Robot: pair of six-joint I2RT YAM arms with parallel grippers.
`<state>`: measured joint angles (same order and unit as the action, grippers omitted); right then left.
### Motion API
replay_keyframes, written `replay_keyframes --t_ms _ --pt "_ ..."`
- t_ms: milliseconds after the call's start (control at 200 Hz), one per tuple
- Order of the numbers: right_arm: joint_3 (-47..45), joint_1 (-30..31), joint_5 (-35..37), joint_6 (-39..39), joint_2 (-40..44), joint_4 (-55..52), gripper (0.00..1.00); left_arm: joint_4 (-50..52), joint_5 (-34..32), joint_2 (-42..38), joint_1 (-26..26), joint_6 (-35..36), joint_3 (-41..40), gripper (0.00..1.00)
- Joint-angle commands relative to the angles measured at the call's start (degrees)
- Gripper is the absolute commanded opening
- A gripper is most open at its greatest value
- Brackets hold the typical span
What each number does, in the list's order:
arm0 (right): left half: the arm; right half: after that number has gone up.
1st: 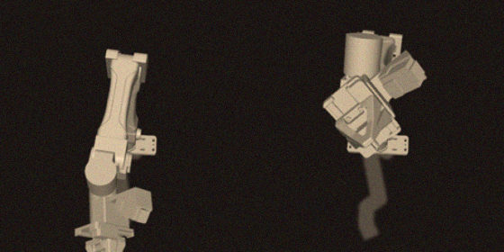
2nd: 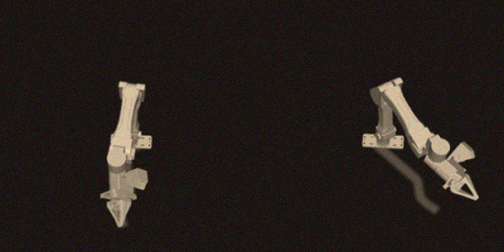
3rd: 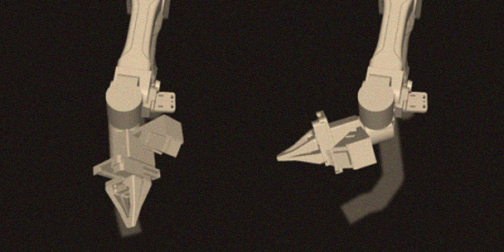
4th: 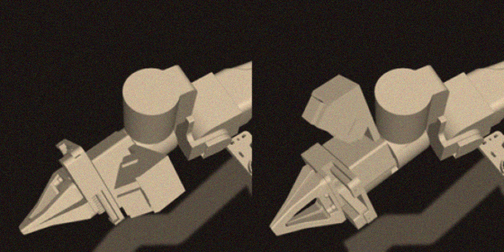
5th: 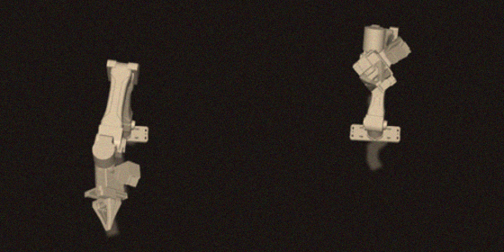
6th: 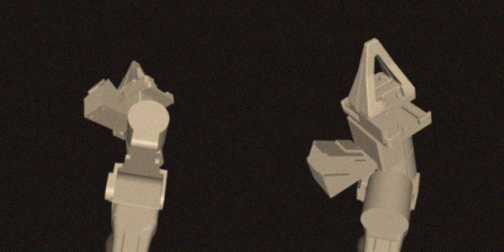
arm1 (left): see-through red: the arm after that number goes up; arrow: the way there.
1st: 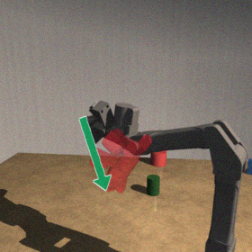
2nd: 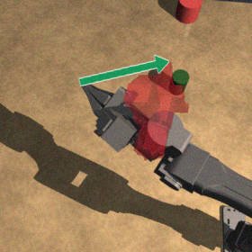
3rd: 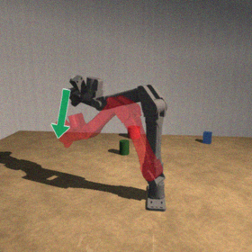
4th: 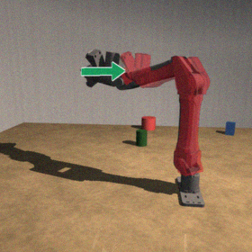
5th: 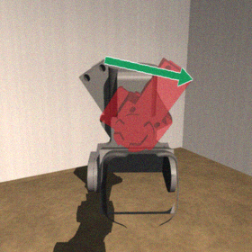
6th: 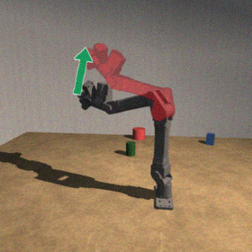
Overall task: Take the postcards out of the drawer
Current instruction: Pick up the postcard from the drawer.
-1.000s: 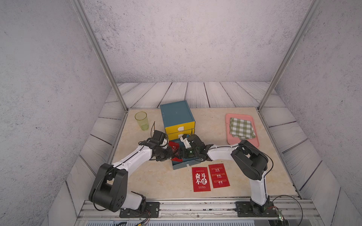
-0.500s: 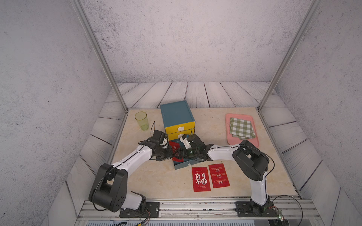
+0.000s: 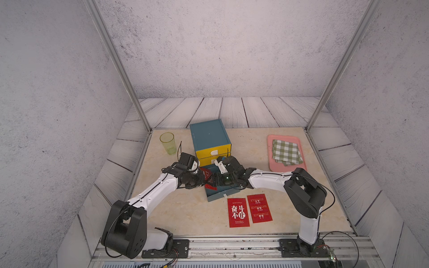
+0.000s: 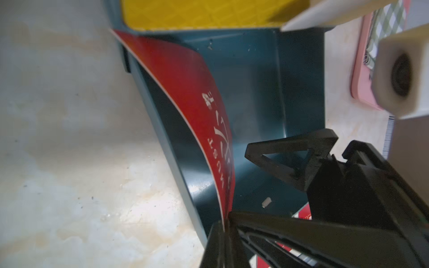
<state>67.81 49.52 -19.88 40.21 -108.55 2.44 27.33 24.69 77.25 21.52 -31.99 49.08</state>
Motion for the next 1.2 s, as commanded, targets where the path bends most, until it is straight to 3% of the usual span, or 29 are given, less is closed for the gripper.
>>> replay_keyframes --t_ms 0,260,681,1196 --pt "2.2 0.6 0.5 -1.8 3.5 -3.1 0.78 -1.4 0.9 -0.3 0.5 -0.4 1.3 0.01" --pt "1.4 0.6 1.6 -1.7 5.1 -4.4 0.78 -1.5 1.9 -1.8 0.5 -1.6 0.7 0.00" --pt "4.0 0.5 8.1 -7.4 15.4 -19.6 0.78 1.4 6.3 -9.6 0.5 -4.9 1.0 0.00" --pt "-7.4 -0.2 14.5 -7.1 32.8 -29.9 0.77 4.7 10.0 -24.0 0.5 -9.5 2.7 0.00"
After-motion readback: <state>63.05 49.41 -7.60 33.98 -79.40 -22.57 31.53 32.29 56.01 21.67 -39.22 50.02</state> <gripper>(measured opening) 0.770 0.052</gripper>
